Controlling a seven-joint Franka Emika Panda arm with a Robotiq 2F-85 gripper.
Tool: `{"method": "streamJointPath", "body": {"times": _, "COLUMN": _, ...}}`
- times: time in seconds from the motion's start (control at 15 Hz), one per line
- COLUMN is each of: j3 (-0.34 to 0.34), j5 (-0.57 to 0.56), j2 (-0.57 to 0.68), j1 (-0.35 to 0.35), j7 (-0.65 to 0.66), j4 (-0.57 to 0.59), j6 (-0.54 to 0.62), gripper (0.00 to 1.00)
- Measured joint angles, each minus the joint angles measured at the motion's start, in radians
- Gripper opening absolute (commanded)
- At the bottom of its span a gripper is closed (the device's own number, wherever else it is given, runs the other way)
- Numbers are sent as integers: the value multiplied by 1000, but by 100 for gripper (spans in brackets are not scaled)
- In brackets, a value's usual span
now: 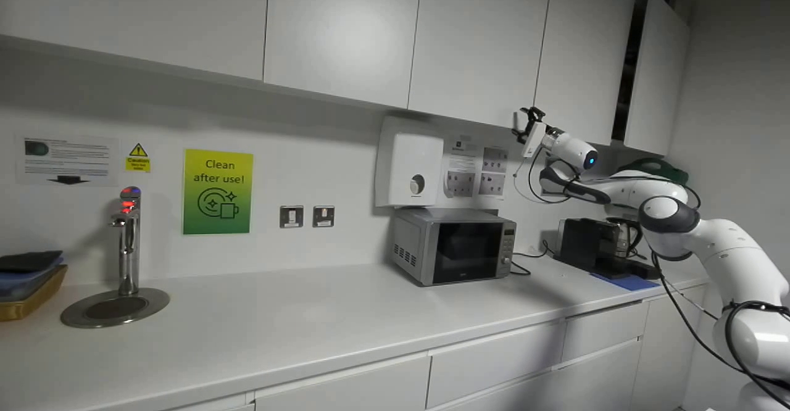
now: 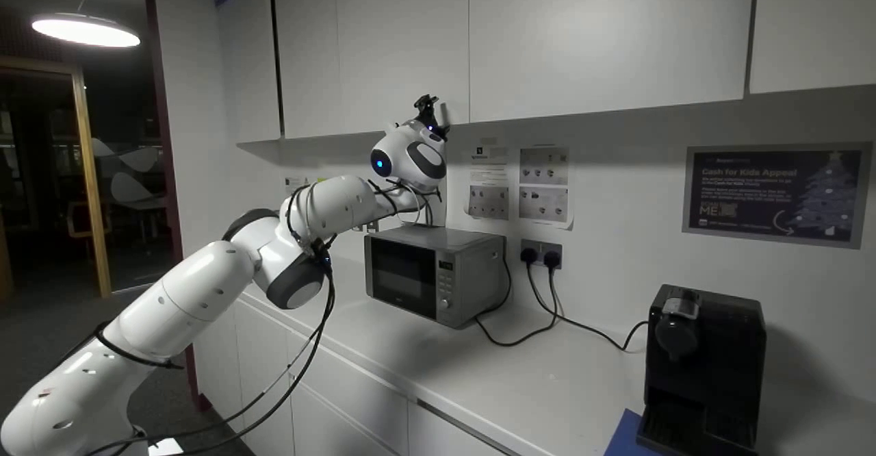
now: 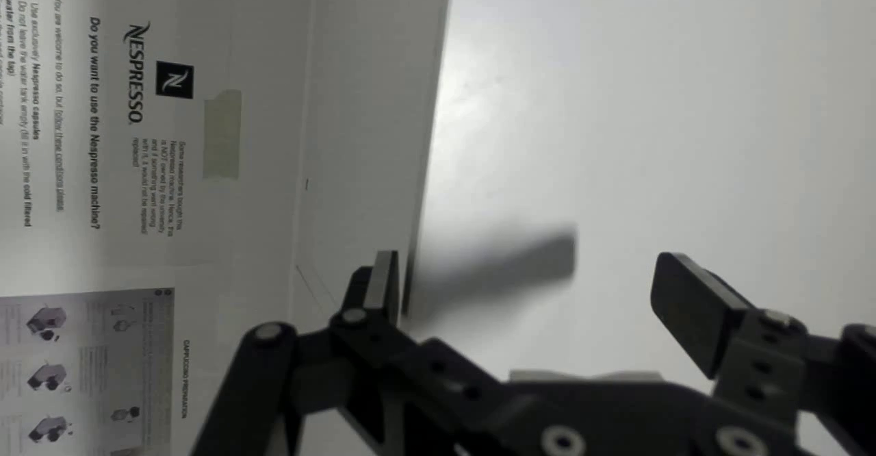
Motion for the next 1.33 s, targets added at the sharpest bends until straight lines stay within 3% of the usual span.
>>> {"method": "streamJointPath", "body": {"times": 0.6, "j3": 301, "j5": -259, "j2": 120, "j1": -19, "j7": -118, "j4": 54, "j6": -5, "gripper": 100}}
{"method": "streamJointPath", "body": {"times": 1.33, "j3": 517, "j5": -486, "j2": 197, "j1": -20, "j7": -136, "j4": 68, "j6": -6, "gripper": 100}}
